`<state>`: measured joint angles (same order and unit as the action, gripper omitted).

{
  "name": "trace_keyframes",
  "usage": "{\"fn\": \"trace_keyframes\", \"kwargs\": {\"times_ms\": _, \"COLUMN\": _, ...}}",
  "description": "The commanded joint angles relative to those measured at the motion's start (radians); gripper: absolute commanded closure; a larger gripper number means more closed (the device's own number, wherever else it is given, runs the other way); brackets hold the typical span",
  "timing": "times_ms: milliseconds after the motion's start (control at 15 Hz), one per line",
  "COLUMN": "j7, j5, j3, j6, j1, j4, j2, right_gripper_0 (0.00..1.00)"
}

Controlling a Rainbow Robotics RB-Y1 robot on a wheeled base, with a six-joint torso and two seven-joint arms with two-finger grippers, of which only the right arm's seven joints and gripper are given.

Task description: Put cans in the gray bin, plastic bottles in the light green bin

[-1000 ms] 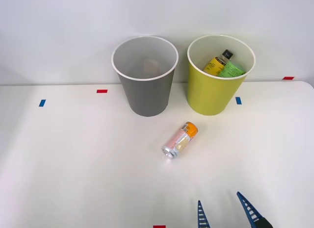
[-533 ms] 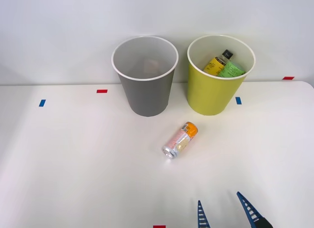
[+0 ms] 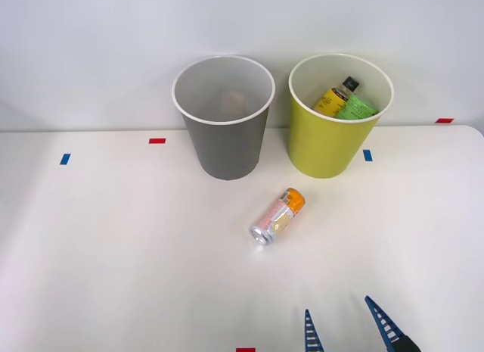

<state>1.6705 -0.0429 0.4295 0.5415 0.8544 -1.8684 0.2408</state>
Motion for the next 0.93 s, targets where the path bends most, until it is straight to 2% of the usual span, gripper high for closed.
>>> {"fn": "trace_keyframes", "kwargs": {"times_ms": 67, "j7": 0.0, "j5": 0.0, "j3": 0.0, "j6": 0.0, "j1": 0.0, "j4": 0.0, "j2": 0.0, "right_gripper_0": 0.0}}
{"fn": "trace_keyframes", "kwargs": {"times_ms": 467, "j7": 0.0, "j5": 0.0, "j3": 0.0, "j6": 0.0, "j1": 0.0, "j4": 0.0, "j2": 0.0, "right_gripper_0": 0.0}}
{"fn": "trace_keyframes", "kwargs": {"times_ms": 600, "j7": 0.0, "j5": -0.002, "j3": -0.014, "j6": -0.017, "j1": 0.005, "j4": 0.041, "j2": -0.008, "right_gripper_0": 0.0}}
{"fn": "trace_keyframes", "kwargs": {"times_ms": 800, "j7": 0.006, "j5": -0.003, "j3": -0.035, "j6": -0.028, "j1": 0.0, "j4": 0.006, "j2": -0.018, "right_gripper_0": 0.0}}
{"fn": "trace_keyframes", "kwargs": {"times_ms": 933, "j7": 0.0, "j5": -0.011, "j3": -0.044, "j6": -0.164, "j1": -0.002, "j4": -0.084, "j2": -0.014, "right_gripper_0": 0.0}}
